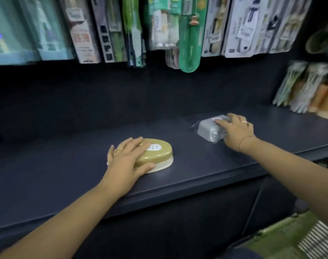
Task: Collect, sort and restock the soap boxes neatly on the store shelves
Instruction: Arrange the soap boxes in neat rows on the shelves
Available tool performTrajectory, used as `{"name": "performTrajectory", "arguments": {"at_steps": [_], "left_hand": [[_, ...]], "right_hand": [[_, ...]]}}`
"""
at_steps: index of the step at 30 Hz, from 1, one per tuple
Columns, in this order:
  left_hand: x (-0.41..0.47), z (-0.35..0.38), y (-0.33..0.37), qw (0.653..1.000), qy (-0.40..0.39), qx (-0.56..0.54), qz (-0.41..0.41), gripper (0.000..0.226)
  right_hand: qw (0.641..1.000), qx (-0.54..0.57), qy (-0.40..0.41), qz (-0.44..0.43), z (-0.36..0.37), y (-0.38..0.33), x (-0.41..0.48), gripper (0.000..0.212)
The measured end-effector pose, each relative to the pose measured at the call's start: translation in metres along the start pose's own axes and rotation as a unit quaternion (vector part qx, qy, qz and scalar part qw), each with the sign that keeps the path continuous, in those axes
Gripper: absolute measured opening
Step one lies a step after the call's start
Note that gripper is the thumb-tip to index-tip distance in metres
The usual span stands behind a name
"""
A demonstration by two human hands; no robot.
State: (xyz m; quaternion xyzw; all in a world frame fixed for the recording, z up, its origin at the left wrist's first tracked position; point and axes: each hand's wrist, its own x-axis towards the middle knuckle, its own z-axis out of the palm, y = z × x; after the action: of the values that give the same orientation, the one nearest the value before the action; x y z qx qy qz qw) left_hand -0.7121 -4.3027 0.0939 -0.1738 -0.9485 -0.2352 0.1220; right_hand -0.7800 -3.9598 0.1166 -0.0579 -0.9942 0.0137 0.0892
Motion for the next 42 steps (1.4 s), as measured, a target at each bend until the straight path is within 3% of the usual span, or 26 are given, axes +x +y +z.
{"name": "performTrajectory", "arguments": {"at_steps": [4,6,10,16,19,21,23,25,27,29,31,33,37,42], "left_hand": [[0.010,0.017,-0.003,0.999,0.015,0.034,0.010,0.050],[0.011,0.019,-0.004,0.999,0.004,0.043,0.018,0.050],[0.011,0.024,-0.009,0.997,0.019,0.064,0.027,0.047],[0.010,0.025,-0.011,0.997,0.012,0.074,0.028,0.059],[0.011,0.024,-0.009,0.997,0.010,0.079,0.016,0.049],[0.009,0.020,-0.006,0.997,0.006,0.070,-0.012,0.054],[0.007,0.016,-0.002,0.998,0.003,0.058,-0.040,0.069],[0.002,0.012,-0.005,0.995,-0.007,0.075,-0.072,0.086],[-0.008,0.004,-0.014,0.988,-0.028,0.106,-0.108,0.097],[-0.021,-0.007,-0.028,0.982,-0.058,0.116,-0.140,0.103],[-0.036,-0.021,-0.043,0.974,-0.105,0.129,-0.152,0.110],[-0.049,-0.032,-0.052,0.969,-0.142,0.143,-0.146,0.113],[-0.055,-0.037,-0.054,0.969,-0.154,0.140,-0.135,0.108],[-0.054,-0.036,-0.053,0.970,-0.148,0.136,-0.138,0.110]], "right_hand": [[0.991,0.108,-0.040,0.064,0.024,-0.011,-0.001,0.081],[0.983,0.164,-0.033,0.071,0.027,-0.017,0.013,0.076],[0.983,0.167,0.006,0.081,0.034,-0.034,0.059,0.061],[0.977,0.178,0.073,0.089,0.046,-0.060,0.094,0.052],[0.972,0.204,0.045,0.110,0.042,-0.064,0.093,0.058],[0.973,0.180,0.058,0.134,0.030,-0.075,0.076,0.066],[0.974,0.165,0.135,0.071,0.015,-0.097,0.041,0.063],[0.953,0.226,0.180,-0.094,0.003,-0.126,-0.009,0.056],[0.925,0.254,0.142,-0.243,-0.003,-0.153,-0.058,0.059],[0.921,0.220,0.084,-0.310,0.003,-0.169,-0.084,0.063],[0.933,0.169,0.067,-0.312,0.015,-0.175,-0.083,0.061],[0.942,0.131,0.101,-0.291,0.024,-0.177,-0.067,0.057],[0.979,0.041,0.084,-0.181,0.029,-0.173,-0.004,0.049],[0.979,0.105,0.041,-0.167,0.036,-0.170,0.063,0.047]]}}
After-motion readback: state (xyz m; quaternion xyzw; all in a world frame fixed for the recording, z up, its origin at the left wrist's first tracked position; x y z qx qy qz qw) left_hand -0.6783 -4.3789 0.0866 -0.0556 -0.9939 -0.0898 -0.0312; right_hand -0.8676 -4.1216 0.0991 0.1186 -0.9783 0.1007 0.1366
